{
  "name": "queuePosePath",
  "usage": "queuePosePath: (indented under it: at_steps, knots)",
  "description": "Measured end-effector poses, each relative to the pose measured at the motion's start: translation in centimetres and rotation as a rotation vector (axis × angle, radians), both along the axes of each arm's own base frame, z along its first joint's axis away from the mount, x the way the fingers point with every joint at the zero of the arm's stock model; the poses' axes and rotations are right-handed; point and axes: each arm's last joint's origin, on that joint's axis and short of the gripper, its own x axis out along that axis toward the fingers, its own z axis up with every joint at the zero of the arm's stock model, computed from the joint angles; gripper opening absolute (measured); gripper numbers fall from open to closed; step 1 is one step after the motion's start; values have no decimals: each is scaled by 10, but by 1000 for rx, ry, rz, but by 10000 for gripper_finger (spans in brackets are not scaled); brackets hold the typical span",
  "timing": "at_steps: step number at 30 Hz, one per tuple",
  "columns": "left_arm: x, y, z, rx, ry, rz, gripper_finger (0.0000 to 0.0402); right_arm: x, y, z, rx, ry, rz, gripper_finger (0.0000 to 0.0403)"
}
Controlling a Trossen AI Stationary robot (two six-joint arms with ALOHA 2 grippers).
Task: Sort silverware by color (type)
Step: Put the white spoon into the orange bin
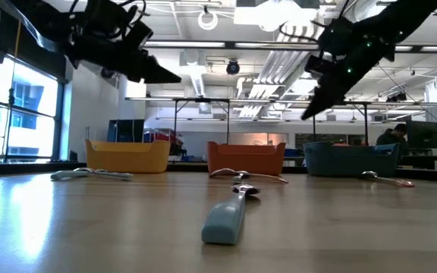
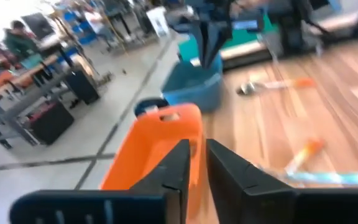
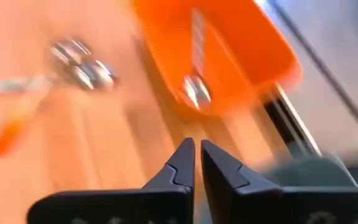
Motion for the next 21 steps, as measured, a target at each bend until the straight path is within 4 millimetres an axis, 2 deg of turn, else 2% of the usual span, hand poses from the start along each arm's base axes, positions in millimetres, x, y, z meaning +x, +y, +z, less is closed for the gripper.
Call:
queuePosePath:
  at_steps: [4,7,14,18,21]
  knots:
    - [-10,-12,5,-19,96,20,8,12,10,-5,-86,-157,86,10]
    - [-14,-20,13,-44,107,26,2,19,16,-4,-139,-224,129,3]
    - [-5,-36,31,-104,290,55,0,29,21,12,-237,-329,235,1]
    - [4,-38,34,-169,483,89,0,32,21,20,-244,-430,295,1]
    - [9,-38,31,-190,712,141,0,34,22,24,-245,-474,293,1]
